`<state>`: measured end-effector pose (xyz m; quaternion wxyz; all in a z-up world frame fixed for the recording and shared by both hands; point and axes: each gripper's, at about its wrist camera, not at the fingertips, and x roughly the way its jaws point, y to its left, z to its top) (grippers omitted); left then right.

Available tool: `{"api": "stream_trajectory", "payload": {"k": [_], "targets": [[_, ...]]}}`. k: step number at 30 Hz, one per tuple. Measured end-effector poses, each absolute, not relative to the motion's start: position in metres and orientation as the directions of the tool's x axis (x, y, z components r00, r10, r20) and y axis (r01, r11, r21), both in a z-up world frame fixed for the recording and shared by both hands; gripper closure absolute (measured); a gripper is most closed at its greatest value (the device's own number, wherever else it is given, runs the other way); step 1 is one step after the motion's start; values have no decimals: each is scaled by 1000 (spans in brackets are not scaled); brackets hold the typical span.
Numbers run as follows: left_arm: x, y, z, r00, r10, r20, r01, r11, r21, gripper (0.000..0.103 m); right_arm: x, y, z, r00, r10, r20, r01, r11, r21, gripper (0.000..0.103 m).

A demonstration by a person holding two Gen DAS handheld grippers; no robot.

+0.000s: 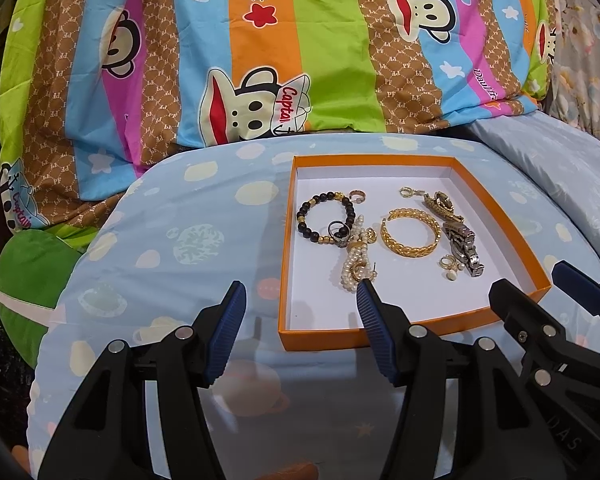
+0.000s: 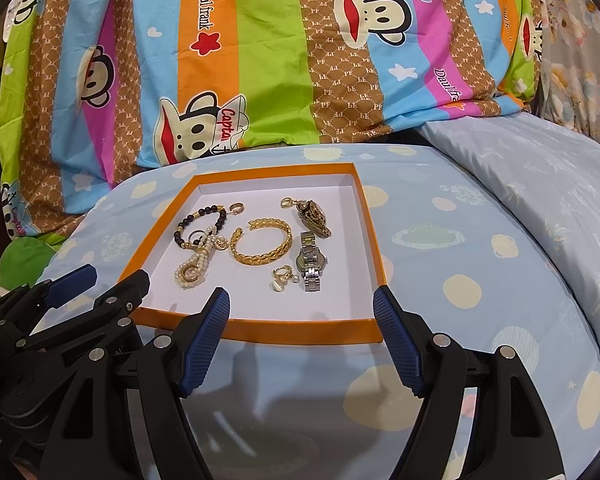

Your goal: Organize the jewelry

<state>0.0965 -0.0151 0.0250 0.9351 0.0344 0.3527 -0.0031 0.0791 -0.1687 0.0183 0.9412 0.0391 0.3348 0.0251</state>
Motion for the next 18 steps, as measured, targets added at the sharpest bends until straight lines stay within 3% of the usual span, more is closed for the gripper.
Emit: {"api": "stream_trajectory", "payload": {"k": [18], "targets": [[98, -15, 22, 739, 25, -674, 26, 998, 66, 48, 79, -171, 18, 776, 72, -626, -21, 996, 89, 30]]}}
